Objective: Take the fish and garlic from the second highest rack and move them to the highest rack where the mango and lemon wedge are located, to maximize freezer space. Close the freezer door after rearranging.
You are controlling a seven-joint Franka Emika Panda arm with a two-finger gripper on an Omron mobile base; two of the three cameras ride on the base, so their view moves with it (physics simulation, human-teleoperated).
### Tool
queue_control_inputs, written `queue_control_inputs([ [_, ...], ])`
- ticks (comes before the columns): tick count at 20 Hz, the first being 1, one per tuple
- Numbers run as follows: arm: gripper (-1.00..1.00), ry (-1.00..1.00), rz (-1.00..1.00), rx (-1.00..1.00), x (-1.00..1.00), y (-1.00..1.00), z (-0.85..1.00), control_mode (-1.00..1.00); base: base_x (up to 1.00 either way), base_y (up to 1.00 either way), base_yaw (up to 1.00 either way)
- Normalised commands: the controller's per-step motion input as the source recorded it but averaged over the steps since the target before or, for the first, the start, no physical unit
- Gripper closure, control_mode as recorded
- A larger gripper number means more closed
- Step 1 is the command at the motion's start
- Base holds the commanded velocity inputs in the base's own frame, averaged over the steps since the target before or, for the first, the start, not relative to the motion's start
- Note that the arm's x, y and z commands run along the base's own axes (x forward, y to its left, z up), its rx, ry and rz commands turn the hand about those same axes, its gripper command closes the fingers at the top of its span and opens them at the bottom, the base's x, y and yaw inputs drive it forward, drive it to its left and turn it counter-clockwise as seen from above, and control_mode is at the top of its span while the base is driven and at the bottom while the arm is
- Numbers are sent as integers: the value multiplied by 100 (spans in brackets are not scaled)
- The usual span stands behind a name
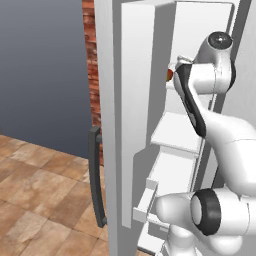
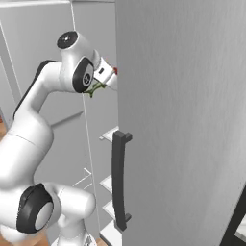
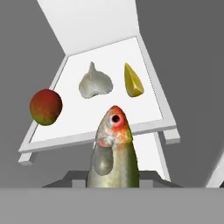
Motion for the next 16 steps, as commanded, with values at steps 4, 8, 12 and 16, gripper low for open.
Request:
queue_control_inputs([
  [4,100,0,0,0,67,0,9,-100,0,0,0],
  [8,100,0,0,0,63,0,0,-100,0,0,0],
  [12,100,0,0,0,57,-2,-7,-100,0,0,0],
  [16,100,0,0,0,60,-9,-12,-100,0,0,0],
])
